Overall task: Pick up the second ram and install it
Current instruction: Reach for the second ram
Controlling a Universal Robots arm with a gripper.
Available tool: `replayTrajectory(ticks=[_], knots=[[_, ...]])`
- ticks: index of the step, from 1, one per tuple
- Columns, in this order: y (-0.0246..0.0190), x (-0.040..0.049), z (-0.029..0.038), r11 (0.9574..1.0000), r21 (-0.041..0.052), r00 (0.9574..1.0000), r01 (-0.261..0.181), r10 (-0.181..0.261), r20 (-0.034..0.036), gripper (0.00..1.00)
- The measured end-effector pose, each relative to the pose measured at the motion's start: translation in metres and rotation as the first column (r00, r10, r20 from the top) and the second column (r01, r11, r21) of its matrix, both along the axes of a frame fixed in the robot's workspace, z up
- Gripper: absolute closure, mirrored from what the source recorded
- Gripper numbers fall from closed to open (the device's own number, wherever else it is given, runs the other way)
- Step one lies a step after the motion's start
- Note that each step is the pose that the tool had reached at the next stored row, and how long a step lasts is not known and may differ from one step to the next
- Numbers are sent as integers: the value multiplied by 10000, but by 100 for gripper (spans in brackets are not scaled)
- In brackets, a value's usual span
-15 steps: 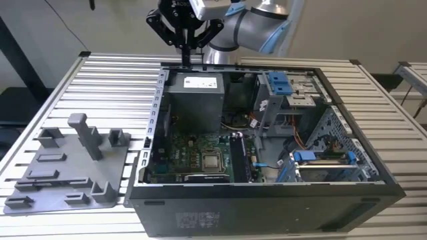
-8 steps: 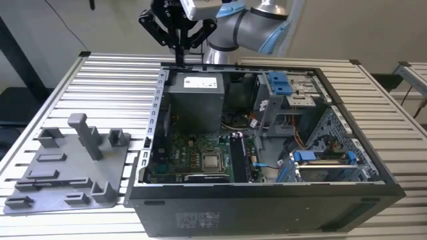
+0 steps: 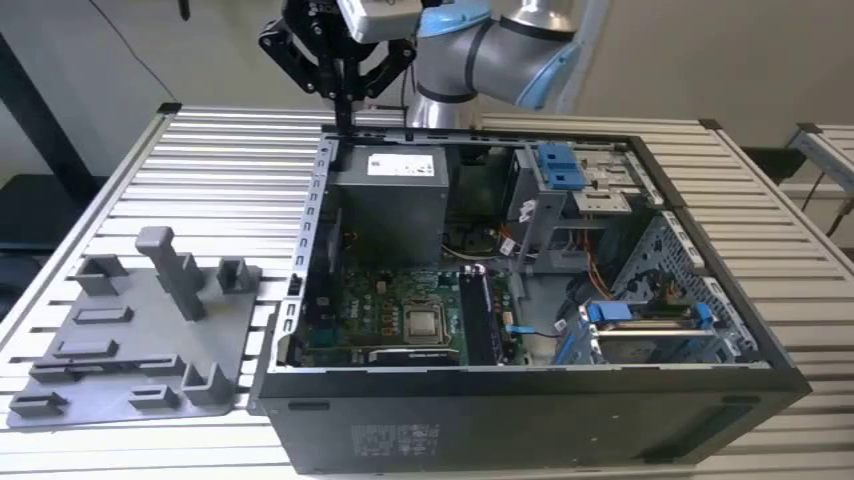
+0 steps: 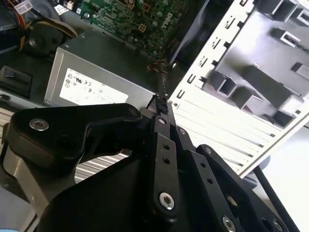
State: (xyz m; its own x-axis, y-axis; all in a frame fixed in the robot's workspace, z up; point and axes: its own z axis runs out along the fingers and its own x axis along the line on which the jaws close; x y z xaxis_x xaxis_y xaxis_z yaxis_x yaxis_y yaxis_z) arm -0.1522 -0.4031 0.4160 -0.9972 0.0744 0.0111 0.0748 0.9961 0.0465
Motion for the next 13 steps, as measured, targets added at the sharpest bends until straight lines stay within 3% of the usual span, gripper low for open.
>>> replayTrajectory(ticks=[13], knots=[[-24,-211,-12,10000,-3,10000,0,0,0,89]])
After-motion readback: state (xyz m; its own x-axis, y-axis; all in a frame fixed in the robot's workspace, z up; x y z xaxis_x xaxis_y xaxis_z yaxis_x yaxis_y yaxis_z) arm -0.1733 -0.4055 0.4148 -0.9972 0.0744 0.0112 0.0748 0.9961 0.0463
